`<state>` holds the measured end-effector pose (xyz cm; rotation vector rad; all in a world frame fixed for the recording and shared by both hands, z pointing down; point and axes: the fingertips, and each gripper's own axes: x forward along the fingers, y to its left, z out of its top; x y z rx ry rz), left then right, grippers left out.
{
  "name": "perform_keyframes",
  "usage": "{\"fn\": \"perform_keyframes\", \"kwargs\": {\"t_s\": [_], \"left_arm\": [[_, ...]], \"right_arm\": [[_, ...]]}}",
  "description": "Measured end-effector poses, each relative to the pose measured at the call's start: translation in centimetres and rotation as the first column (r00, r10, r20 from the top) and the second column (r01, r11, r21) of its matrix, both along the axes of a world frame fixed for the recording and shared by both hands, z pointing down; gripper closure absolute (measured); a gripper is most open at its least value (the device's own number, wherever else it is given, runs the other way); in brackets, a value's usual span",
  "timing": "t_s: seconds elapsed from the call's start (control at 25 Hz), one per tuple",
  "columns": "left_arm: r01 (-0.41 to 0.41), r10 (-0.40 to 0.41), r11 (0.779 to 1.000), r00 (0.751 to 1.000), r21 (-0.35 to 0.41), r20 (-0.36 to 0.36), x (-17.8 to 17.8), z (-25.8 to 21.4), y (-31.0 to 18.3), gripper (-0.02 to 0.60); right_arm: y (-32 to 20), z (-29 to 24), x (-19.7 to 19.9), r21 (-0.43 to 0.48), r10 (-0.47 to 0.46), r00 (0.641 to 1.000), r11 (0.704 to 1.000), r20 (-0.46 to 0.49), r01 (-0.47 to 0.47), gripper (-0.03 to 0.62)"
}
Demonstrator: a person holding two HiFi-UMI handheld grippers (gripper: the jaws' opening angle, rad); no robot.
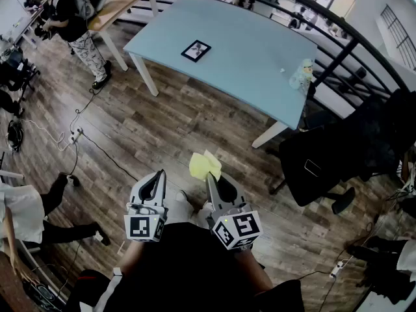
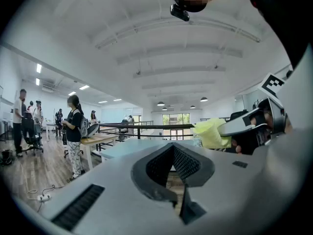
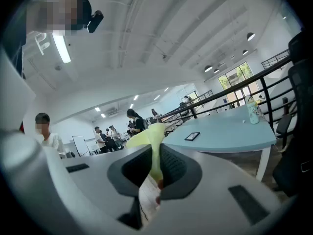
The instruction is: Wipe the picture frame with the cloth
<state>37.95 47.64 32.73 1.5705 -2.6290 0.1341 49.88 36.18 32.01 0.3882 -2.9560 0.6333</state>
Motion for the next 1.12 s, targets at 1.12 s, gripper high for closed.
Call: {"fn": "perform_keyframes", "kwargs": {"t_s": [1.12], "left_arm": [[-0.024,0.023,0.996,1.0,0.089,0.014,-7.9,-2.0,6.9,0.581]], "right_arm": [[8.3,-2.8,-8.6,0.062,-0.008,1.0,0.998,0.0,0.008,0.559]]}}
